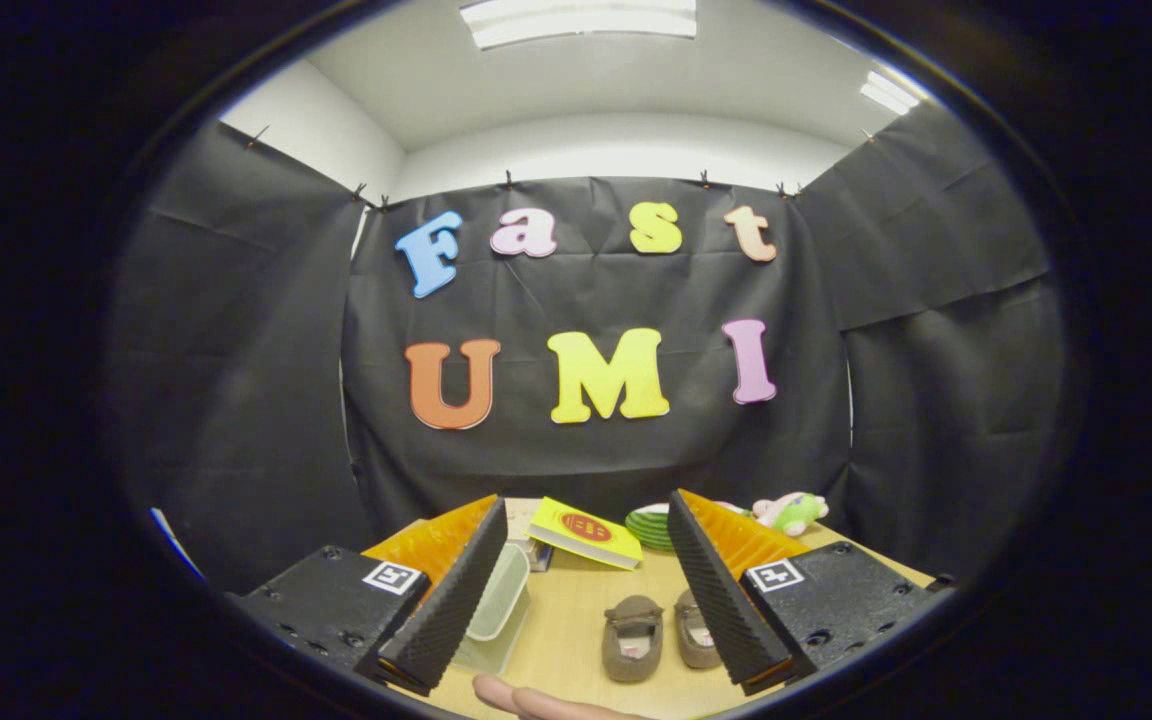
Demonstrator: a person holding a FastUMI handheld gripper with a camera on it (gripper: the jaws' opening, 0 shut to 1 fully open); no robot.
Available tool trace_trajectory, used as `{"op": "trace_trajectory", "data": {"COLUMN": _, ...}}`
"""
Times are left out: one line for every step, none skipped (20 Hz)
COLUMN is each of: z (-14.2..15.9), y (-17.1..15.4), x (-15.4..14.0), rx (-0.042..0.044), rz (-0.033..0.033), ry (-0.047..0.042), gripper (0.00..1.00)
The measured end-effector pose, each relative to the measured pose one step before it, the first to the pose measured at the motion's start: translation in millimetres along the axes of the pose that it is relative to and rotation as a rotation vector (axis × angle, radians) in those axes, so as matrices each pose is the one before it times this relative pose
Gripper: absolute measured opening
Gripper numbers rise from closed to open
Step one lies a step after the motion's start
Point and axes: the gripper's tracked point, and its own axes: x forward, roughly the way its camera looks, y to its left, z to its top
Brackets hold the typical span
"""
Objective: Open the storage box then place both shoes into the box .Put the left shoe in first, then the right shoe, with the right side of both shoes facing outward in a uniform manner.
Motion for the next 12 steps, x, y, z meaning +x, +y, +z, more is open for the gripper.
{"op": "trace_trajectory", "data": {"z": -3.19, "y": -0.06, "x": 5.48, "rx": 0.01138, "rz": 0.00655, "ry": 0.01425, "gripper": 1.00}}
{"op": "trace_trajectory", "data": {"z": -5.46, "y": -2.39, "x": 7.20, "rx": 0.01027, "rz": 0.00288, "ry": 0.02203, "gripper": 1.00}}
{"op": "trace_trajectory", "data": {"z": -6.40, "y": -3.14, "x": 6.47, "rx": 0.01007, "rz": 0.00166, "ry": 0.02770, "gripper": 1.00}}
{"op": "trace_trajectory", "data": {"z": -6.47, "y": -0.66, "x": 7.59, "rx": 0.01091, "rz": 0.00930, "ry": 0.02691, "gripper": 1.00}}
{"op": "trace_trajectory", "data": {"z": -6.89, "y": -1.00, "x": 8.72, "rx": 0.00568, "rz": 0.00952, "ry": 0.03298, "gripper": 1.00}}
{"op": "trace_trajectory", "data": {"z": -9.46, "y": -1.49, "x": 9.52, "rx": 0.00968, "rz": 0.01607, "ry": 0.03278, "gripper": 1.00}}
{"op": "trace_trajectory", "data": {"z": -7.12, "y": 0.66, "x": 10.14, "rx": 0.00820, "rz": 0.02129, "ry": 0.03308, "gripper": 1.00}}
{"op": "trace_trajectory", "data": {"z": -9.48, "y": -2.09, "x": 11.85, "rx": 0.01012, "rz": 0.01769, "ry": 0.03273, "gripper": 1.00}}
{"op": "trace_trajectory", "data": {"z": -9.00, "y": -1.46, "x": 12.11, "rx": 0.01431, "rz": 0.02470, "ry": 0.03688, "gripper": 1.00}}
{"op": "trace_trajectory", "data": {"z": -11.25, "y": 0.67, "x": 13.24, "rx": 0.01533, "rz": 0.02948, "ry": 0.03997, "gripper": 1.00}}
{"op": "trace_trajectory", "data": {"z": -9.96, "y": -0.62, "x": 12.51, "rx": 0.01318, "rz": 0.02587, "ry": 0.04400, "gripper": 1.00}}
{"op": "trace_trajectory", "data": {"z": -9.32, "y": -1.48, "x": 13.04, "rx": 0.01980, "rz": 0.02385, "ry": 0.03708, "gripper": 1.00}}
